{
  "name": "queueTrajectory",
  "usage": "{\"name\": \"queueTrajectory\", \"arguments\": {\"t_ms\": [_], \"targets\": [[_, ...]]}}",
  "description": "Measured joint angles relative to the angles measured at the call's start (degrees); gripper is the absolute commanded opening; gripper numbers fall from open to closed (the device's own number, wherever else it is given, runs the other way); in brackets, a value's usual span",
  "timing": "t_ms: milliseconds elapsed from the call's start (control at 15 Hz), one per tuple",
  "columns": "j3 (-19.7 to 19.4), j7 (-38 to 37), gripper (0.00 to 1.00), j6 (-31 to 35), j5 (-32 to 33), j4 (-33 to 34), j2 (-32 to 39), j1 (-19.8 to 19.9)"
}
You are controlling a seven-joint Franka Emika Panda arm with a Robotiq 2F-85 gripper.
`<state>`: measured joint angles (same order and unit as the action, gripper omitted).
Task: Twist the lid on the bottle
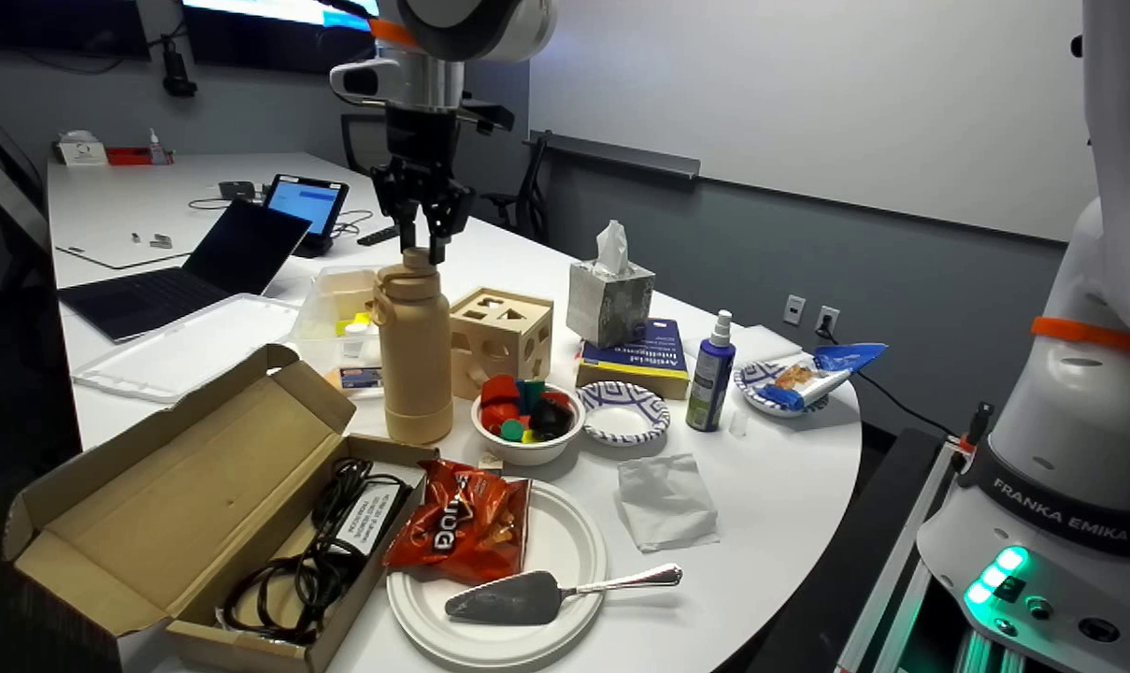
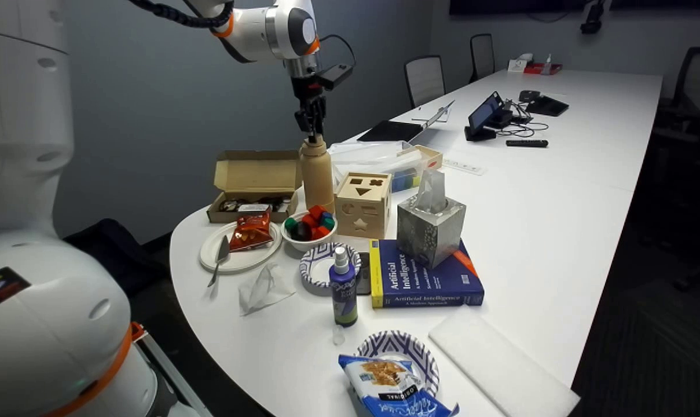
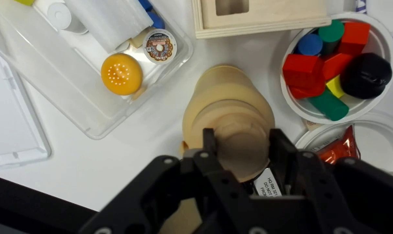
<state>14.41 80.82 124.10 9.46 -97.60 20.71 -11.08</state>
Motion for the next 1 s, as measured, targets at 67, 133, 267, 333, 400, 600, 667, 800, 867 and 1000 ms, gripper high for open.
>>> {"name": "queueTrajectory", "arguments": {"t_ms": [67, 133, 267, 333, 400, 600, 667, 800, 867, 1000], "targets": [[0.0, 0.6, 0.21, 0.0, 0.0, 0.0, 0.0, 0.0], [0.0, 0.9, 0.58, 0.0, 0.0, 0.0, 0.0, 0.1], [0.0, 0.9, 0.74, 0.0, 0.0, 0.1, 0.0, 0.1], [-0.1, 0.9, 0.82, 0.0, 0.0, 0.1, 0.1, 0.1], [-0.3, 0.9, 0.89, 0.0, 0.0, 0.1, 0.2, 0.1], [-0.7, 0.5, 1.00, 0.0, -0.3, 0.1, 0.3, 0.5], [-0.9, 0.1, 1.00, 0.0, -0.4, 0.1, 0.3, 0.6], [-1.4, -2.1, 1.00, 0.0, -0.4, 0.5, 0.3, 0.6], [-1.6, -4.0, 1.00, 0.0, -0.3, 0.8, 0.3, 0.5], [-2.5, -9.5, 1.00, 0.0, 0.4, 1.7, 0.1, 0.3]]}}
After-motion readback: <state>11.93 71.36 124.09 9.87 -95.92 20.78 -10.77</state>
